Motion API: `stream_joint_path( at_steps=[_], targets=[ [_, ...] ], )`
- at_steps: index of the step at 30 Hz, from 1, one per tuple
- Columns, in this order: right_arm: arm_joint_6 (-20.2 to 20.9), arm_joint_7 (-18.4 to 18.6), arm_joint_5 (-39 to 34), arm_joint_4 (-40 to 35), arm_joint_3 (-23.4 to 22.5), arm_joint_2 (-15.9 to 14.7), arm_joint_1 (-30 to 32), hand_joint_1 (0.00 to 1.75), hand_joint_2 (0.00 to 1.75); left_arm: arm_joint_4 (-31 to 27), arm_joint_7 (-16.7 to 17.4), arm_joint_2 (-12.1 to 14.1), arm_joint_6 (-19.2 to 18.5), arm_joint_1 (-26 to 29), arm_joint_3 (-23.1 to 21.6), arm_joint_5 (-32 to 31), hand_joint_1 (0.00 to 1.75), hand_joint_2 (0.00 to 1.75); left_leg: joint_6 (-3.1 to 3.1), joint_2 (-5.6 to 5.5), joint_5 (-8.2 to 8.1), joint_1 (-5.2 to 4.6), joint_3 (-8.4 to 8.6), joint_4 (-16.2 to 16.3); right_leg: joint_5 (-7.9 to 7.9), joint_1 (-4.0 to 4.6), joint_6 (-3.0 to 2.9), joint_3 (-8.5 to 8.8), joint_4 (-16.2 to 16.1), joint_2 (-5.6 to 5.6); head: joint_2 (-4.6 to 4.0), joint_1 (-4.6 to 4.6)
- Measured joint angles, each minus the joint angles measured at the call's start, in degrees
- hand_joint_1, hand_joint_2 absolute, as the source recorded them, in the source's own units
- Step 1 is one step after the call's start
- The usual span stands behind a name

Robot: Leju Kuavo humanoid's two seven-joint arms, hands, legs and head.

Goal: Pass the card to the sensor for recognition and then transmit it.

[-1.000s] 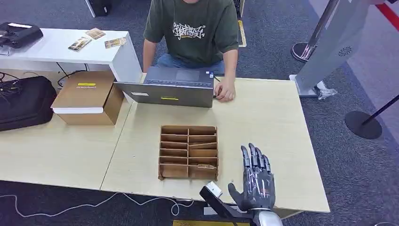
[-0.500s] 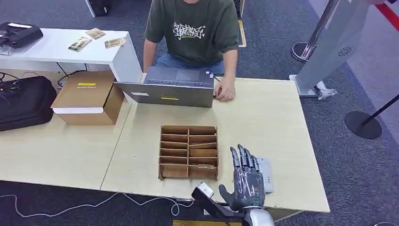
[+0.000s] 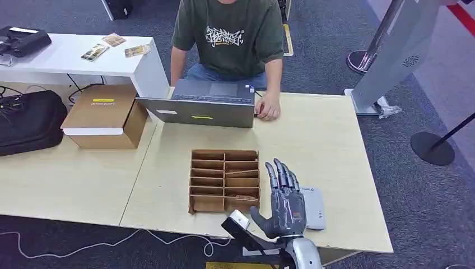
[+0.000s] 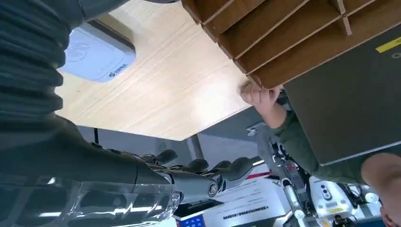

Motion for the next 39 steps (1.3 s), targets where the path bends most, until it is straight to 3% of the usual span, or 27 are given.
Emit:
stream_joint_path(
  at_steps=[8, 13, 20, 27, 39],
  targets=[
    [0.24, 0.57, 1.18, 2.77, -0.15, 0.44, -1.33, 0.0, 1.75, 0.0, -0.07, -0.11, -0.13, 0.1, 0.0, -0.02, 0.0, 0.0, 0.0, 0.0, 0.0, 0.0, 0.0, 0.0, 0.0, 0.0, 0.0, 0.0, 0.0, 0.0, 0.0, -0.02],
    [7.59, 4.27, 6.93, 3.78, 0.2, 0.42, -1.7, 0.0, 1.75, 0.0, -0.04, -0.04, -0.33, 0.11, 0.0, -0.2, 0.0, 0.0, 0.0, 0.0, 0.0, 0.0, 0.0, 0.0, 0.0, 0.0, 0.0, 0.0, 0.0, 0.0, 0.0, -0.02],
    [10.8, 8.74, 8.24, 5.38, 3.89, -1.24, -2.67, 0.0, 1.75, 0.0, -0.04, 0.06, -0.37, 0.11, 0.0, 0.0, 0.0, 0.0, 0.0, 0.0, 0.0, 0.0, 0.0, 0.0, 0.0, 0.0, 0.0, -0.01, 0.0, 0.0, 0.0, 0.0],
    [9.88, 8.79, 8.24, 6.62, 6.62, -2.3, -4.27, 0.0, 1.75, 0.0, 0.22, 0.04, -0.31, 0.13, 0.11, 0.0, 0.0, 0.0, 0.0, 0.0, 0.0, 0.0, 0.0, 0.0, 0.0, 0.0, 0.0, 0.0, 0.0, 0.0, 0.0, 0.0],
    [3.67, 6.84, 8.26, 12.85, 8.98, -1.75, -9.02, 0.0, 1.75, 0.0, 0.22, 0.04, -0.24, 0.13, 0.13, 0.0, 0.0, 0.0, 0.0, 0.0, 0.01, 0.0, 0.0, 0.0, 0.0, 0.0, 0.0, 0.0, 0.0, 0.0, 0.0, -0.02]
  ],
)
